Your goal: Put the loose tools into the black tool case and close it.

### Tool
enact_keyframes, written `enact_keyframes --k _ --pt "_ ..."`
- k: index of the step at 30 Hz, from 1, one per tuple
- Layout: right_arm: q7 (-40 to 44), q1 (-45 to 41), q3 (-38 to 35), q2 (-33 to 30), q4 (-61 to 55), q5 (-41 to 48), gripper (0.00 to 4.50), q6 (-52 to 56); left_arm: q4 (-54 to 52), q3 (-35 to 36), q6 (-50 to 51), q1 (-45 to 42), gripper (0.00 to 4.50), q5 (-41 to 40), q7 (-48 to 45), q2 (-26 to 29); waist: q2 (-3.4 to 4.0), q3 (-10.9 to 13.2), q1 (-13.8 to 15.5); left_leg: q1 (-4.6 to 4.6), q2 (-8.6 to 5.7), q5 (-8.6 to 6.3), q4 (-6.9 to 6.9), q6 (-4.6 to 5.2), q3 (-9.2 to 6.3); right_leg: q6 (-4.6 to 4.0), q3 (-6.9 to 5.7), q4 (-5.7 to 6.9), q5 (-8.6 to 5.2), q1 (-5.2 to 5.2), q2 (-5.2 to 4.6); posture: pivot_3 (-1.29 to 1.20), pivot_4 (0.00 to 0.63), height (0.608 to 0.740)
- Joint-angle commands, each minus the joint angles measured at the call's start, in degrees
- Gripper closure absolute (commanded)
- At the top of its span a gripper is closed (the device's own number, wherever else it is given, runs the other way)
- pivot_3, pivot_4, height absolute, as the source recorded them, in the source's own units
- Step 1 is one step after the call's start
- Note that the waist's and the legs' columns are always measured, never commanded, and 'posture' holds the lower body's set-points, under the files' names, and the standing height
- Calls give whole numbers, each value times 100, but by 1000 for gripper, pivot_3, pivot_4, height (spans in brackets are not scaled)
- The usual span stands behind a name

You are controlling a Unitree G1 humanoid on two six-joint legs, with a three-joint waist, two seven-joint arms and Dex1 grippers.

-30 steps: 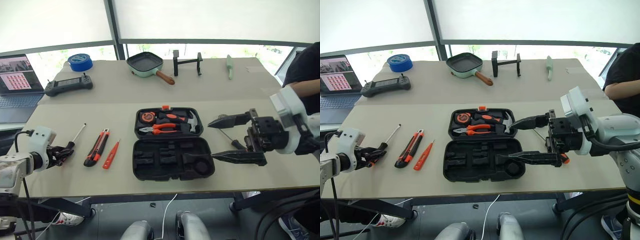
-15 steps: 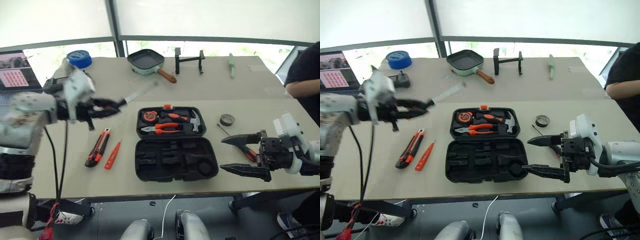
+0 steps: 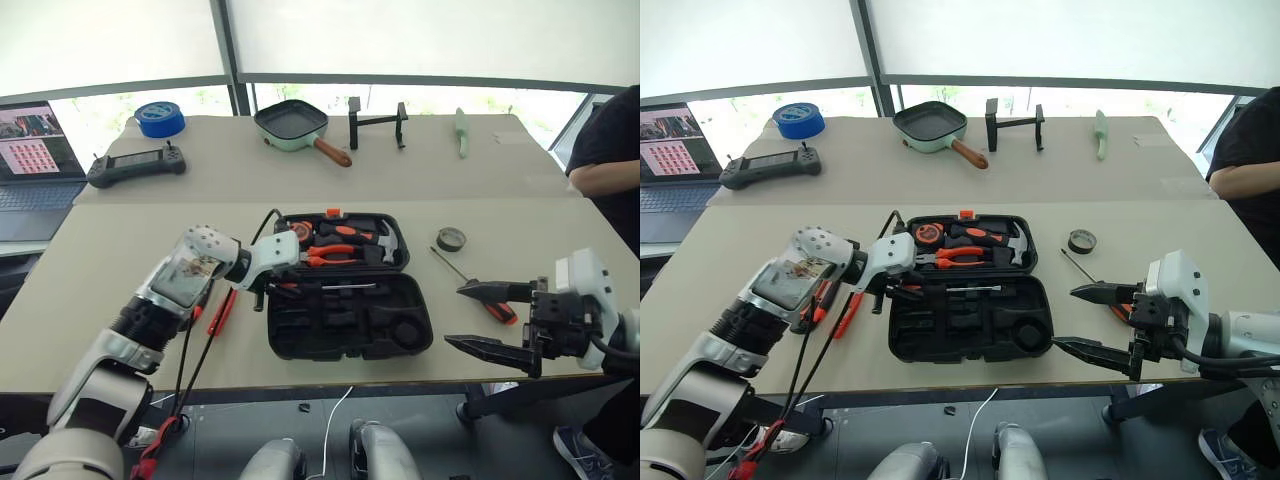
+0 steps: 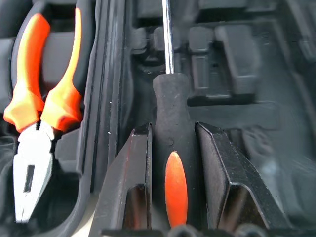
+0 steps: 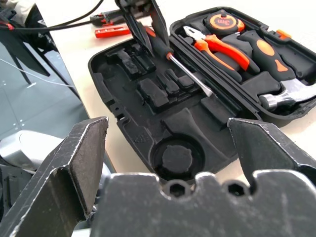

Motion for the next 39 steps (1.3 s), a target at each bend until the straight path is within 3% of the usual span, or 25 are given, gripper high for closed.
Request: enact_keyframes --k 1,9,10,15,18,26,27,39 --pt "-103 -46 -156 -2 -162 136 0 1 71 -6 -47 -212 3638 178 135 -160 0 0 -1 0 0 0 0 0 0 0 0 -1 0 0 0 0 150 740" --pt "-257 -177 -40 -23 -165 194 0 23 250 53 -272 -283 3638 326 122 -436 -1 0 51 1 -1 -1 2 1 0 2 2 1 0 2 -3 0 150 740" --pt "-273 -184 -13 -24 -162 185 0 14 220 91 -207 -322 2638 294 127 -465 -1 0 60 1 -1 -1 2 1 0 2 2 1 0 2 -3 0 150 740" --pt "-300 -150 32 -29 -220 212 0 28 -118 300 70 -494 934 126 133 -555 -3 2 128 0 -2 -2 7 3 1 4 1 1 1 4 -3 0 150 740" --pt "-328 -159 28 -30 -250 264 0 53 -498 378 405 -500 1272 -64 82 -608 -3 2 133 -2 -1 -2 7 3 0 4 0 0 1 3 -3 0 150 740" --pt "-432 -201 58 -34 -289 343 0 89 76 122 -108 -466 4241 337 261 -672 -3 1 130 3 -1 -2 7 3 1 4 2 1 1 4 -1 0 150 740" --pt "-444 -204 50 -31 -292 355 0 101 203 109 -156 -467 4453 347 257 -708 -2 1 130 3 -1 -2 7 3 1 4 2 1 1 4 -1 0 150 740" --pt "-635 -119 -34 1 -235 457 0 174 1382 -501 -1608 -293 4453 1365 646 -933 -2 -6 166 24 -1 -9 7 14 0 11 1 -9 0 35 -6 0 150 740"
